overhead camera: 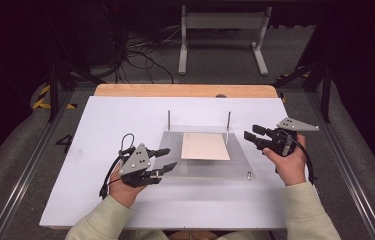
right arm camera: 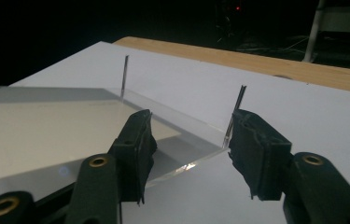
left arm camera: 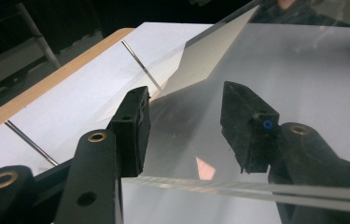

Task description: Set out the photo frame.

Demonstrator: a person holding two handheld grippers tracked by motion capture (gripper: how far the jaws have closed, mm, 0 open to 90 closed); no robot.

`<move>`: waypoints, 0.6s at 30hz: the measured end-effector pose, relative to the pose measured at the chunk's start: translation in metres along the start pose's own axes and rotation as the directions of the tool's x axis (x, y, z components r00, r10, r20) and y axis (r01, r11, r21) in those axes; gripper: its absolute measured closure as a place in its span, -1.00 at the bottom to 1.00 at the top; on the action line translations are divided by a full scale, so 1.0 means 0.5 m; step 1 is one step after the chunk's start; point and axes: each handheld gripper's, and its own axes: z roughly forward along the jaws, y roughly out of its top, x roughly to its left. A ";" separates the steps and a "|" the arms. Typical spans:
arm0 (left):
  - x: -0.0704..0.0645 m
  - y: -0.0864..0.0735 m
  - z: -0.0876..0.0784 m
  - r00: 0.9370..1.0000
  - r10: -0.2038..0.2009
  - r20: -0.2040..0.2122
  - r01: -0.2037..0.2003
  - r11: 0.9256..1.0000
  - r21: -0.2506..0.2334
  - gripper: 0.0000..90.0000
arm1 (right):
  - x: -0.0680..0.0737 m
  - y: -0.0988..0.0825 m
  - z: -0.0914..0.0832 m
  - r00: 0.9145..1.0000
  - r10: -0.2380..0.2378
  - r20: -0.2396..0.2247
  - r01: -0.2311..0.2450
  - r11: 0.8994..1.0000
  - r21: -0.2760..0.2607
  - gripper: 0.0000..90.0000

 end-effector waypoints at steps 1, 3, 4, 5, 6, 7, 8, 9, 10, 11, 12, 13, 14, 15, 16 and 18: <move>0.000 0.000 0.000 1.000 0.001 0.001 -0.001 1.000 0.002 0.15 | 0.006 0.001 -0.007 1.000 -0.023 0.000 0.023 1.000 0.006 0.05; 0.001 0.000 0.000 1.000 0.003 0.002 -0.003 1.000 0.001 0.16 | 0.010 0.001 -0.013 1.000 -0.031 -0.001 0.031 1.000 0.005 0.04; 0.001 -0.001 0.000 1.000 0.006 0.002 -0.006 1.000 0.002 0.16 | 0.016 0.002 -0.020 0.999 -0.040 -0.009 0.040 0.999 -0.006 0.02; 0.002 -0.001 -0.001 1.000 0.008 0.000 -0.008 1.000 0.004 0.16 | 0.026 0.004 -0.033 0.997 -0.070 -0.018 0.070 0.997 -0.019 0.00; 0.002 -0.001 -0.001 1.000 0.008 0.000 -0.008 1.000 0.004 0.16 | 0.031 0.005 -0.041 0.996 -0.087 -0.012 0.086 0.996 -0.025 -0.02; 0.002 -0.001 -0.001 1.000 0.005 0.002 -0.005 1.000 0.004 0.16 | 0.031 0.005 -0.041 0.996 -0.087 -0.012 0.086 0.996 -0.025 -0.02; 0.003 -0.001 -0.001 1.000 0.004 0.003 -0.004 1.000 0.004 0.16 | 0.035 0.005 -0.049 0.995 -0.095 -0.010 0.095 0.995 -0.027 -0.02; 0.003 -0.001 -0.001 1.000 0.003 0.002 -0.003 1.000 0.002 0.16 | 0.041 0.004 -0.064 0.994 -0.108 -0.020 0.108 0.994 -0.030 -0.02; 0.003 -0.001 -0.001 1.000 0.003 0.002 -0.003 1.000 0.002 0.16 | 0.041 0.004 -0.064 0.994 -0.108 -0.020 0.108 0.994 -0.030 -0.02; 0.003 -0.001 -0.001 1.000 0.003 0.003 -0.003 1.000 0.002 0.16 | 0.043 0.003 -0.069 0.993 -0.115 -0.021 0.114 0.993 -0.032 -0.02; 0.003 -0.001 -0.001 1.000 0.003 0.004 -0.003 1.000 0.002 0.16 | 0.047 0.001 -0.077 0.992 -0.127 -0.025 0.126 0.992 -0.030 -0.02; 0.003 -0.001 -0.001 1.000 0.003 0.003 -0.003 1.000 0.003 0.16 | 0.051 -0.002 -0.084 0.990 -0.137 -0.023 0.137 0.990 -0.024 -0.03; 0.003 0.000 -0.001 1.000 0.002 0.004 -0.002 1.000 0.003 0.16 | 0.054 -0.003 -0.089 0.989 -0.147 -0.024 0.146 0.989 -0.025 -0.03; 0.004 0.000 -0.001 1.000 0.005 0.004 -0.005 1.000 0.005 0.16 | 0.057 -0.005 -0.095 0.987 -0.158 -0.025 0.158 0.987 -0.026 -0.03; 0.004 0.000 -0.001 1.000 0.005 0.004 -0.005 1.000 0.005 0.16 | 0.062 -0.007 -0.099 0.985 -0.171 -0.026 0.171 0.985 -0.027 -0.03; 0.004 0.000 -0.001 1.000 0.005 0.004 -0.005 1.000 0.006 0.16 | 0.073 -0.009 -0.107 0.979 -0.203 -0.026 0.203 0.979 -0.016 -0.02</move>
